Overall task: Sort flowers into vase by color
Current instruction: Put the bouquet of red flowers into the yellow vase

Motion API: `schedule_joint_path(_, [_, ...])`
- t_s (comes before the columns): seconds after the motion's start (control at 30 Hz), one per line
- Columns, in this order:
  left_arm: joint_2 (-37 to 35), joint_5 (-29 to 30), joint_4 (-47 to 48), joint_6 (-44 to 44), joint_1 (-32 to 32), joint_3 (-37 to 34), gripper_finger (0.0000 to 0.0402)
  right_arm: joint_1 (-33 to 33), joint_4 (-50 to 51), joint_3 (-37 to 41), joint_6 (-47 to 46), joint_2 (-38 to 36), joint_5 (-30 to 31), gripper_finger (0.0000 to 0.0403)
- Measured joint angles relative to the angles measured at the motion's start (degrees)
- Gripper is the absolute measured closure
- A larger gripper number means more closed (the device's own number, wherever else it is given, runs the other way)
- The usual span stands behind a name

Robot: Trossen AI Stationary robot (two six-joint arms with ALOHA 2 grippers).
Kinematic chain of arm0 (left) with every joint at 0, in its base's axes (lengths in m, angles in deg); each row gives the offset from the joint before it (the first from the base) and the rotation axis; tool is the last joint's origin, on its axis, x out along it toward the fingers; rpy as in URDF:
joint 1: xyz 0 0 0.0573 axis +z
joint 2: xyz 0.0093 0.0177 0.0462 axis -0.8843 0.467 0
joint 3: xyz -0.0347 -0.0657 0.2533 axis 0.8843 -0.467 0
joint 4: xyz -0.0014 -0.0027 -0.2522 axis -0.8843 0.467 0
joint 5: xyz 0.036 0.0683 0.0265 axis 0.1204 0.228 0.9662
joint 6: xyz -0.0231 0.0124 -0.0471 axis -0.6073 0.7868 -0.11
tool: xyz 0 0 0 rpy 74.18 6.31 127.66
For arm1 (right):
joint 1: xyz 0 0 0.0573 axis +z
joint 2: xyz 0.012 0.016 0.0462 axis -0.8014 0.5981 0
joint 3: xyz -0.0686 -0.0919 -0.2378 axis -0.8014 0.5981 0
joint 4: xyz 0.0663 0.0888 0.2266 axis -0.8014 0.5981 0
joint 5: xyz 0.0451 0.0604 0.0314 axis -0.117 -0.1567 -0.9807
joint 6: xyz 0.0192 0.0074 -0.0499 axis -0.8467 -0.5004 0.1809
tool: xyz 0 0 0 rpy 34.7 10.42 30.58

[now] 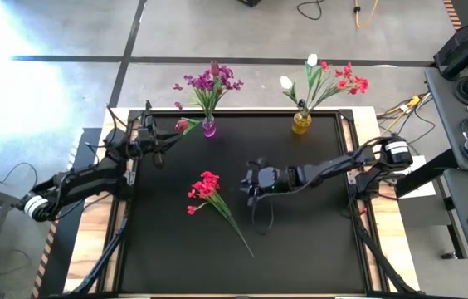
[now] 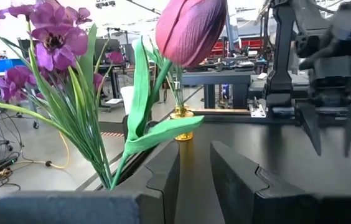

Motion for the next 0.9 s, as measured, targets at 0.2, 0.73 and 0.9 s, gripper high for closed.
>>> schedule_joint_path(0.2, [0.7,0.2,0.1,0.0,0.0,0.0,0.0326,3.5,1.2,-5.2,-11.0,6.9,0.0,0.0184])
schedule_joint_path(0.73, [0.8,0.1,2.8,-1.1,0.0,0.0,0.0326,5.7,30.7,-36.6,-15.6,28.1,-3.4,0.0129])
schedule_joint_path(0.9, [0.8,0.1,2.9,-2.2,-0.1,0.0,0.0326,5.6,35.1,-41.2,-15.3,31.6,-3.5,0.0129])
